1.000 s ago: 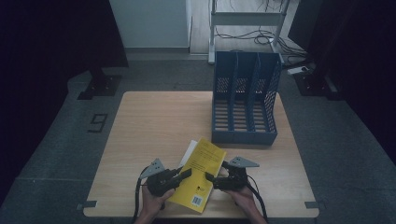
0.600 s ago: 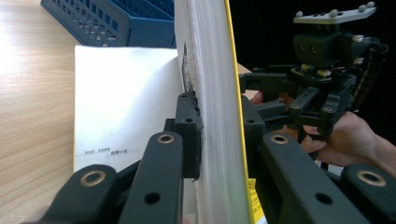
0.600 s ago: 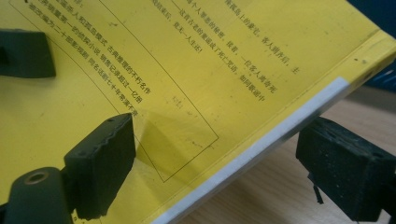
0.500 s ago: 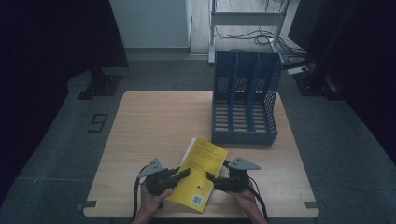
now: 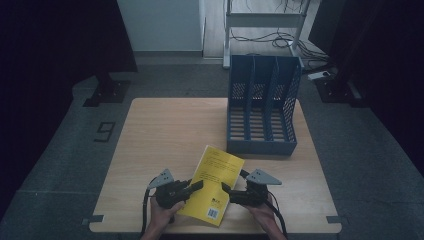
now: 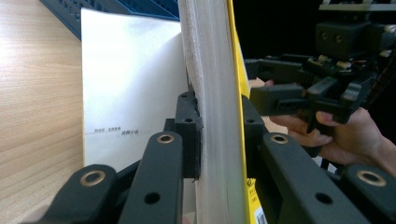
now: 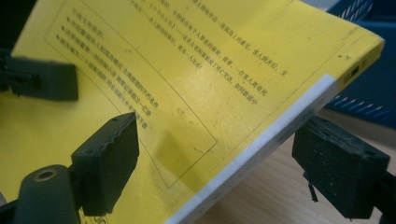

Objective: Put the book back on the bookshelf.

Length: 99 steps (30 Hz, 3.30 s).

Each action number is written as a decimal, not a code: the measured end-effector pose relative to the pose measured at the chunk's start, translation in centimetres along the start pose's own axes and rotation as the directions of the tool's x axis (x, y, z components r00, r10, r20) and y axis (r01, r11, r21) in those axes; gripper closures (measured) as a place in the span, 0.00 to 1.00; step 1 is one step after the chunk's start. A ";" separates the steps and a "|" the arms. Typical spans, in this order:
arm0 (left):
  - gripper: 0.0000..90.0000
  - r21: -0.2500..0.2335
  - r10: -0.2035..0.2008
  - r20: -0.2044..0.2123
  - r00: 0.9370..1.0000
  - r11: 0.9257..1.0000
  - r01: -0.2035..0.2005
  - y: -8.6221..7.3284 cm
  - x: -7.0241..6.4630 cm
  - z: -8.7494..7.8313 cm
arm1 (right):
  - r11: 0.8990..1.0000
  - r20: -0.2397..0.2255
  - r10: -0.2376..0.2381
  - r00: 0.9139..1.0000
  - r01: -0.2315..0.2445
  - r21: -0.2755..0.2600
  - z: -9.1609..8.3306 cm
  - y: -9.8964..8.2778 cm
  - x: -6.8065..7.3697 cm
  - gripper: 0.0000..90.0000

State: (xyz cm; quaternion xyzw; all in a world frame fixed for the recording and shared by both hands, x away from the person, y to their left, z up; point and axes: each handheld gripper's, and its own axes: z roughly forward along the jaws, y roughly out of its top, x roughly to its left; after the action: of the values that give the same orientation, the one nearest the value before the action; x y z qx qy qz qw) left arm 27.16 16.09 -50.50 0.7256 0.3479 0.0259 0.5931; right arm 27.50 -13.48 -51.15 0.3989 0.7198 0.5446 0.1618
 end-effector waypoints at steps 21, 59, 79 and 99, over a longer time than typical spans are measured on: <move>0.84 -0.011 -0.033 0.020 0.999 0.999 0.033 -0.1 0.6 -0.2 | 0.989 0.010 -0.041 0.999 0.042 -0.145 -2.4 1.2 0.7 0.44; 0.73 -0.001 -0.041 0.000 0.999 0.999 0.041 -0.2 0.9 0.1 | 0.987 -0.096 -0.076 0.993 0.061 -0.149 -2.5 1.4 0.6 0.70; 0.67 0.006 -0.040 -0.005 0.999 0.999 0.040 -0.3 1.2 0.2 | 0.980 -0.084 -0.124 0.989 0.109 -0.167 -2.7 1.5 1.4 0.71; 0.68 -0.033 -0.009 -0.002 1.000 0.999 0.009 -0.2 0.6 0.0 | 0.954 -0.033 -0.215 0.976 0.203 -0.221 -3.6 2.0 2.8 0.75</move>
State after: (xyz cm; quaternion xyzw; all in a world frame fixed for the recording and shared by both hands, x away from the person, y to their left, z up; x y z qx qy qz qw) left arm 27.55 16.45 -50.87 0.7142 0.3512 0.0296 0.6047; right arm 24.14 -13.58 -47.48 0.2850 0.6988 0.6104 0.2405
